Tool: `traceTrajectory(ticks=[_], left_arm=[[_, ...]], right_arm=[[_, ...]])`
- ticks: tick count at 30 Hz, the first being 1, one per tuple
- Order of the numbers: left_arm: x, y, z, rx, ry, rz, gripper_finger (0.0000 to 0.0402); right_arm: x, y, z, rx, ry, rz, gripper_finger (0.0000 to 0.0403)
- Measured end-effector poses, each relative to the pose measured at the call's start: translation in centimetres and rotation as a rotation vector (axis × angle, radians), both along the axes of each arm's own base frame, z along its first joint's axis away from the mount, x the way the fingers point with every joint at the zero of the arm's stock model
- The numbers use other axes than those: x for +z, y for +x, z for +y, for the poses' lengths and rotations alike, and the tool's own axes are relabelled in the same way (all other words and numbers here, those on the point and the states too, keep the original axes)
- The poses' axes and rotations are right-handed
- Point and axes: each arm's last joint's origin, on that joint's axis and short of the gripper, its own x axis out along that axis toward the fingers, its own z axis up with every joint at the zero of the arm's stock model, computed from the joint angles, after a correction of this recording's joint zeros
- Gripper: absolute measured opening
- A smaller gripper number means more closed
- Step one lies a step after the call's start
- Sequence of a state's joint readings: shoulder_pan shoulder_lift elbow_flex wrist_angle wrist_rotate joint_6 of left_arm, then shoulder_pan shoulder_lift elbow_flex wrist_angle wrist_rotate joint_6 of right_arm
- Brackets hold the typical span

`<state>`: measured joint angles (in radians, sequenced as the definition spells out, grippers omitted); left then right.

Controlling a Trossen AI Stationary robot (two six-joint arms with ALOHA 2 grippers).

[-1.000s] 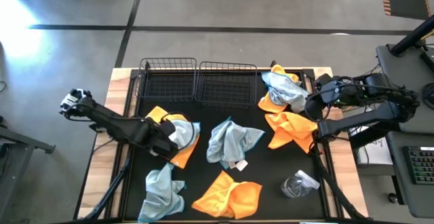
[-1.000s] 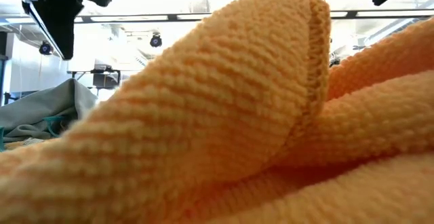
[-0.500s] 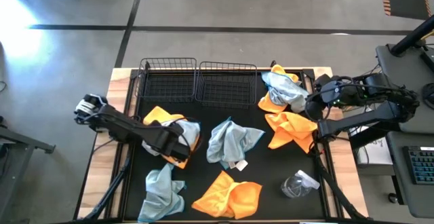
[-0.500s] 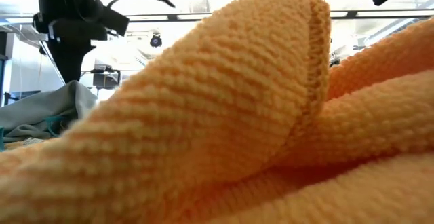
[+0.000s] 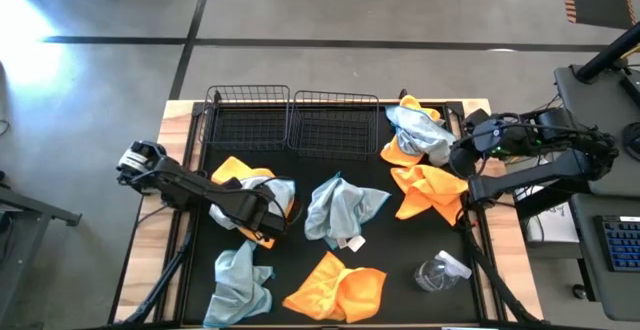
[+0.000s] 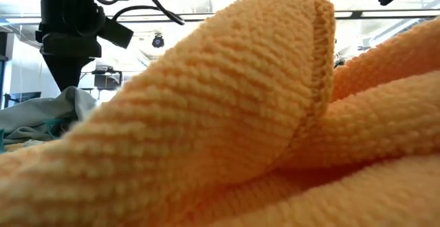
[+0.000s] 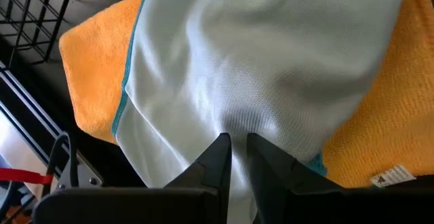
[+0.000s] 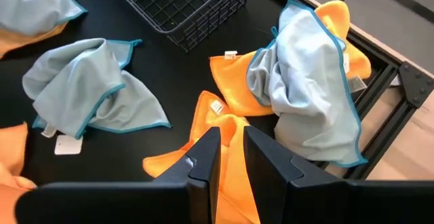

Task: Sort microfiber towel by color & place in baskets
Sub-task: Put the blue towel into the left black wire basket

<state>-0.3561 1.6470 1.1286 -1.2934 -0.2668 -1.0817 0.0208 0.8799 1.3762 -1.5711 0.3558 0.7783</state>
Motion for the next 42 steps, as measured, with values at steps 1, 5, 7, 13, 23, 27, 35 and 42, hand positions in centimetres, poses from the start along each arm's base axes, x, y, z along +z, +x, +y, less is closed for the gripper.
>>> traceTrajectory(ticks=[1,5,7,13,23,27,35,42], left_arm=[[0.0,0.0,0.0,-0.007,0.000,0.002,0.0034],[0.0,0.0,0.0,-0.033,-0.002,0.009,0.0036],[0.0,0.0,0.0,-0.039,-0.001,0.008,0.0043],[0.1,0.1,0.2,-0.051,0.002,0.011,0.0084],[2.3,1.1,-0.7,-0.039,-0.193,0.007,0.0123],[4.7,2.2,-1.0,-0.088,-0.209,-0.080,0.0123],[6.1,3.1,-1.0,-0.108,-0.144,-0.154,0.0123],[3.5,2.9,-1.1,-0.093,-0.168,-0.038,0.0124]], right_arm=[[0.0,0.0,0.0,-0.010,0.010,-0.005,0.0059],[0.0,0.0,0.0,-0.026,0.031,-0.012,0.0059],[0.0,0.0,0.0,-0.027,0.031,-0.013,0.0059],[0.0,0.0,0.0,-0.027,0.031,-0.013,0.0059],[0.0,0.0,0.0,-0.011,0.023,-0.006,0.0059],[0.0,0.0,0.0,0.001,0.017,-0.001,0.0059],[0.0,-0.1,0.1,0.003,0.018,-0.004,0.0059],[0.0,-0.1,0.1,0.005,0.024,-0.003,0.0059]])
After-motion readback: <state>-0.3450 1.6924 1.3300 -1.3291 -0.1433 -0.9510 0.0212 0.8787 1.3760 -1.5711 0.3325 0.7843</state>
